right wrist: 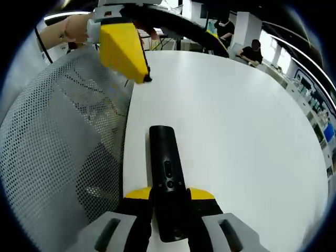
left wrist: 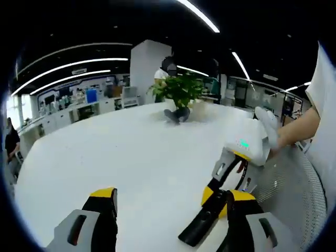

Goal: Press the specified remote control buttons in sequence, fully releasing each button before pressing the next.

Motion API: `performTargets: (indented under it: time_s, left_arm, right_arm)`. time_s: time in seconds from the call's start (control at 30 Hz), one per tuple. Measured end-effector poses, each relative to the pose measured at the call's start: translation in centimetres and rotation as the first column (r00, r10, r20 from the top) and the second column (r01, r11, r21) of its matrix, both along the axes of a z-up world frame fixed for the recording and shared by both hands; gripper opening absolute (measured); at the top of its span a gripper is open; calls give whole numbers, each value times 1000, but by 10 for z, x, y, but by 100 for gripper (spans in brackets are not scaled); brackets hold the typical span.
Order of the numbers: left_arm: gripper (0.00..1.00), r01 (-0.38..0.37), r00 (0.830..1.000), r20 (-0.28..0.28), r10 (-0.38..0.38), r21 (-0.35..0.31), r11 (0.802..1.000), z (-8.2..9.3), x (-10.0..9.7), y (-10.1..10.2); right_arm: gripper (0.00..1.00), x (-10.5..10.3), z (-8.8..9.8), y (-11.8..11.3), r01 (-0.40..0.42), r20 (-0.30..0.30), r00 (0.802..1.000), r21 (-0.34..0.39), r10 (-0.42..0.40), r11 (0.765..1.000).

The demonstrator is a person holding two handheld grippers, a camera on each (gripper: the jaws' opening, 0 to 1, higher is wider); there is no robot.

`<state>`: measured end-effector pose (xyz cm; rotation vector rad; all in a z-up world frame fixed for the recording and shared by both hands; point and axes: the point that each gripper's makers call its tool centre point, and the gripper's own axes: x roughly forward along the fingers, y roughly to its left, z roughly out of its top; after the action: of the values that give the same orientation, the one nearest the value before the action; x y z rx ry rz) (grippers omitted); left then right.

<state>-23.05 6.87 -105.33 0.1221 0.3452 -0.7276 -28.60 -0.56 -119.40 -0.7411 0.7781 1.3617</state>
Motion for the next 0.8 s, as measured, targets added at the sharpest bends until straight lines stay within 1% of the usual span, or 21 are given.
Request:
performTargets:
  time_s: [0.07,0.1,0.13,0.17,0.23,0.27,0.33,0.43,0.53,0.6,0.7,0.8]
  left_arm:
    - [100,-35,999,39,36,-32,999,14,0,7]
    - [100,-51,997,54,53,-43,998,19,1,10]
    - [100,-71,995,65,76,-71,995,27,0,13]
    - [100,-75,994,76,81,-85,994,31,0,14]
    - [100,-70,993,94,77,-76,995,36,-3,16]
    - [100,-69,990,115,77,-72,995,40,-5,15]
    - [100,-80,987,133,90,-74,994,46,-6,16]
    - [99,-108,984,133,118,-86,990,50,-7,18]
    - [99,-117,980,151,126,-72,991,51,-10,19]
    - [99,-117,979,156,128,-75,990,51,-11,19]
    - [99,-131,978,148,148,-120,984,51,-13,20]
    - [99,-150,976,133,170,-146,978,48,-16,22]
  right_arm:
    - [21,0,0,0,-5,-5,1000,-8,5,1000]
    - [21,0,0,0,-10,-8,1000,-13,10,1000]
    - [21,1,0,0,-8,-14,1000,-15,8,1000]
    - [21,1,1,0,-7,-21,1000,-17,6,1000]
    - [21,1,0,-1,-13,-22,1000,-24,13,1000]
    - [21,2,0,-2,-17,-17,1000,-35,17,999]
    - [21,8,-1,-4,-10,1,1000,-58,10,998]
    - [21,15,-1,-4,-15,8,1000,-79,16,997]
    - [21,21,0,-4,-24,3,1000,-91,24,996]
    - [21,27,-1,-5,-29,2,1000,-101,30,994]
    - [21,36,-1,-6,-32,3,999,-112,33,993]
    - [21,44,-1,-8,-37,1,999,-124,37,992]
